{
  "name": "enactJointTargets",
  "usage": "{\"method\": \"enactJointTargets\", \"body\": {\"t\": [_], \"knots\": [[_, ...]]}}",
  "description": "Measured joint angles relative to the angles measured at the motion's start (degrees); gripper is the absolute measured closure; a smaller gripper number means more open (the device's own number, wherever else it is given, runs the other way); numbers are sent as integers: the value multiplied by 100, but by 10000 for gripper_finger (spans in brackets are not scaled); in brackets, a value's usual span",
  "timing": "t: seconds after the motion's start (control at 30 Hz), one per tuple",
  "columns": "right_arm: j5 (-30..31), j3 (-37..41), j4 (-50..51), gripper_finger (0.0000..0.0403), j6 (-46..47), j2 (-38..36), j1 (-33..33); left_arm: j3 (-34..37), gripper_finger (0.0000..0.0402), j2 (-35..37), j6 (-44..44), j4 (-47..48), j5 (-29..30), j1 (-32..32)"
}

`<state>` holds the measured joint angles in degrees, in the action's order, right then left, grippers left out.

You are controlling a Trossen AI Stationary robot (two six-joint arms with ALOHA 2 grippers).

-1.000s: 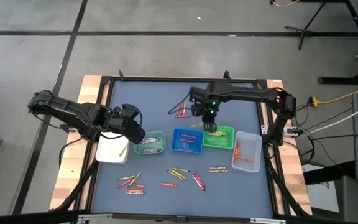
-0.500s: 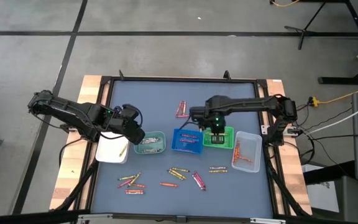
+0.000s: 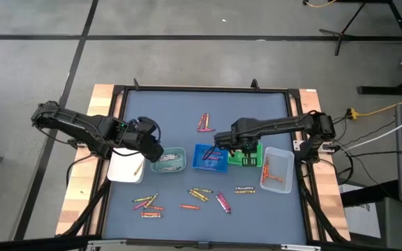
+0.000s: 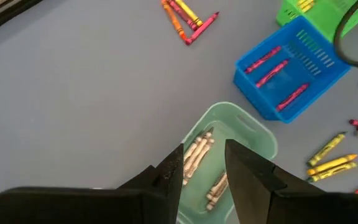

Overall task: Sort crayons
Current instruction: Put the green crayon into the green bin

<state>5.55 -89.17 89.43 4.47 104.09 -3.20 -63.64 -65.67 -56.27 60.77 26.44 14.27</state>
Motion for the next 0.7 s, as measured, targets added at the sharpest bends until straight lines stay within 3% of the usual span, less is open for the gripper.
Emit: {"method": "enactJointTargets", "body": {"t": [0.5,0.7], "knots": [[-11,0,34,376,22,0,22,0,299,-192,-375,-722,-85,1201],[-5,0,14,325,21,0,22,2,299,-848,-658,-923,-282,1716]]}}
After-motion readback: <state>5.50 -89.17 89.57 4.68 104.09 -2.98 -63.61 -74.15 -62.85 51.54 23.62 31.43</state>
